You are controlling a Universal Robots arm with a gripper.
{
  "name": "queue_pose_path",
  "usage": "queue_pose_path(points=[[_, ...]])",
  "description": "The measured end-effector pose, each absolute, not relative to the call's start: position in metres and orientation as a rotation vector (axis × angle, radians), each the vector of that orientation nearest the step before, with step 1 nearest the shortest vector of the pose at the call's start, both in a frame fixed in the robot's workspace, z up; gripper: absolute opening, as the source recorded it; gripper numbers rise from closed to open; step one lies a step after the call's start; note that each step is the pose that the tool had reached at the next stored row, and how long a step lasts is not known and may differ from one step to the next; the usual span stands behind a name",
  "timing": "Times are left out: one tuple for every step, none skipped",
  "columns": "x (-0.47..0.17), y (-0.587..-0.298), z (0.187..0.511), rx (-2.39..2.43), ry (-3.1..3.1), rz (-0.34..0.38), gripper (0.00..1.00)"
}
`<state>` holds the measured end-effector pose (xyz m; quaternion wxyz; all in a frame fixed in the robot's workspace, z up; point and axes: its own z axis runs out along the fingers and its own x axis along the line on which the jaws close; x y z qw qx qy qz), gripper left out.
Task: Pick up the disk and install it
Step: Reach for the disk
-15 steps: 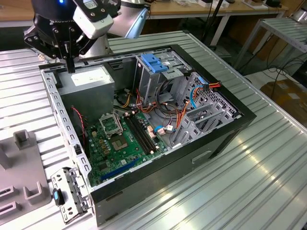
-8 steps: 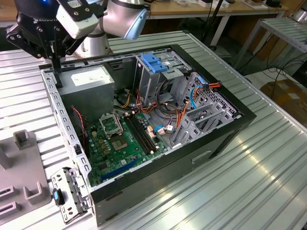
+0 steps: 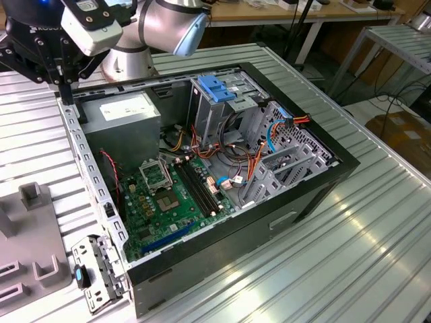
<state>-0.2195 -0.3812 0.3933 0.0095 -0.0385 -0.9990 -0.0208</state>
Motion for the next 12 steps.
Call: queue_pose_path(points=[[-0.2213,-0.3809,0.3932,-0.12,-3.12,-0.065,0.11],[-0.2227,-0.3808,0.3933,-0.12,-3.12,-0.065,0.11],[-0.2239,-0.3808,0.3933,-0.12,-3.12,-0.065,0.11],[-0.2247,-0.3808,0.3932,-0.12,-3.12,-0.065,0.11],[-0.2247,-0.3808,0.3932,-0.12,-3.12,-0.065,0.11],[-0.2248,-0.3808,0.3933,-0.12,-3.12,-0.065,0.11],[-0.2248,-0.3808,0.3933,-0.12,-3.119,-0.065,0.11],[-0.2249,-0.3808,0.3933,-0.12,-3.12,-0.065,0.11],[-0.2253,-0.3808,0.3932,-0.12,-3.12,-0.065,0.11],[-0.2259,-0.3809,0.3933,-0.121,-3.12,-0.065,0.11],[-0.2265,-0.3809,0.3933,-0.12,-3.12,-0.065,0.11],[-0.2274,-0.3808,0.3933,-0.12,-3.12,-0.065,0.11]])
